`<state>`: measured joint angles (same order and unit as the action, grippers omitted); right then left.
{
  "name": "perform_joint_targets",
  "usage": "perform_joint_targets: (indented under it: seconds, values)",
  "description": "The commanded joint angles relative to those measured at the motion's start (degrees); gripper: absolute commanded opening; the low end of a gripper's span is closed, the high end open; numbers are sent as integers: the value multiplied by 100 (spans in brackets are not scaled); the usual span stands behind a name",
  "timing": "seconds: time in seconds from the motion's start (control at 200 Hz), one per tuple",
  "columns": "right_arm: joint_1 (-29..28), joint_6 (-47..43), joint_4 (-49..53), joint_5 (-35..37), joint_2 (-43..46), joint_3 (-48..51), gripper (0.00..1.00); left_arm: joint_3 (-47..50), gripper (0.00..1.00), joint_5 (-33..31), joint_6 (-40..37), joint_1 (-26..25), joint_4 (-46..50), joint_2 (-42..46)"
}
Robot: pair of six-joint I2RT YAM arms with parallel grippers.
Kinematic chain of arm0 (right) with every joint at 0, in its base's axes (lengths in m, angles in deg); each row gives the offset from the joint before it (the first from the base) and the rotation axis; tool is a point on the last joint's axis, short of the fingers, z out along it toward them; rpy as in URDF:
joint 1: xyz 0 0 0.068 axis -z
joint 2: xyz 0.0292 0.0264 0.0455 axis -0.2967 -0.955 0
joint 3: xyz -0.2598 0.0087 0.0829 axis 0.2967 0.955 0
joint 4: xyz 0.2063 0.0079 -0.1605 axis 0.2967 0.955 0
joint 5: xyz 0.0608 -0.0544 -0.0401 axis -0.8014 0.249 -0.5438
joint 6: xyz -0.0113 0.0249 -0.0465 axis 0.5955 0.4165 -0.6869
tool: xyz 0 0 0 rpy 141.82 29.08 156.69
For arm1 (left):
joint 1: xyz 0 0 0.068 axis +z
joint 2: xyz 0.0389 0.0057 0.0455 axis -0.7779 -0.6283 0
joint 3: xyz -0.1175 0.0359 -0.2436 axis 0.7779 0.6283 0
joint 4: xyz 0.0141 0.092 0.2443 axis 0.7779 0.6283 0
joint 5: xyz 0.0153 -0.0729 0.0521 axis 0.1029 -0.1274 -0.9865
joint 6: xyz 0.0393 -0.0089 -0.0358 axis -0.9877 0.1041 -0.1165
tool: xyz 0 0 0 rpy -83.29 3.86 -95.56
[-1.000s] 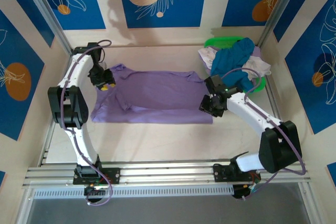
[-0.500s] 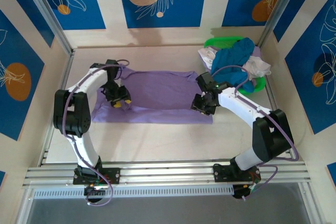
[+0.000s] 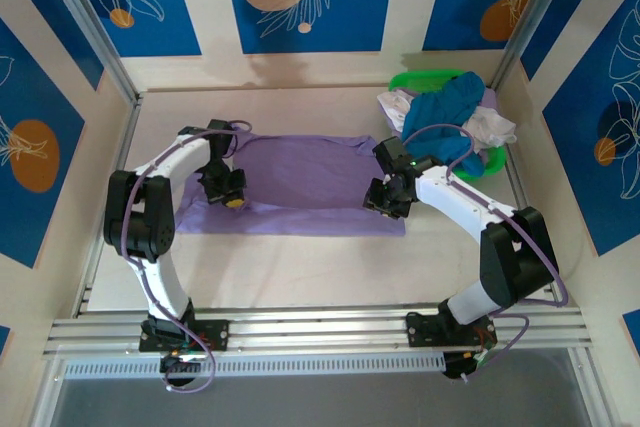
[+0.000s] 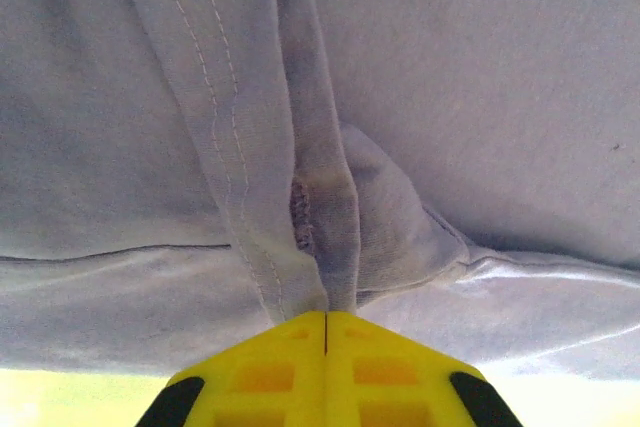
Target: Fold and stack the t-shirts
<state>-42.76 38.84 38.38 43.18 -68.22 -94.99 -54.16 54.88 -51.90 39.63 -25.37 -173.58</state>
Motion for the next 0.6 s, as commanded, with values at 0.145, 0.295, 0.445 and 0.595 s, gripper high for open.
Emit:
perform_joint_targets:
  seconds: [0.145,0.295,0.445,0.595]
  values:
    - [62,-86,89,-91,107,-46,40,-548,0,-57,167,-16,-73,-236]
    - [123,-37,-12,-165,202,43,40,-513,0,202,548,21,-535,-331]
    - [177,-35,-87,-232,240,20,40,-424,0,144,924,28,-1013,-368]
    - [194,-77,-52,-229,205,-120,40,-353,0,6,1351,20,-1475,-291]
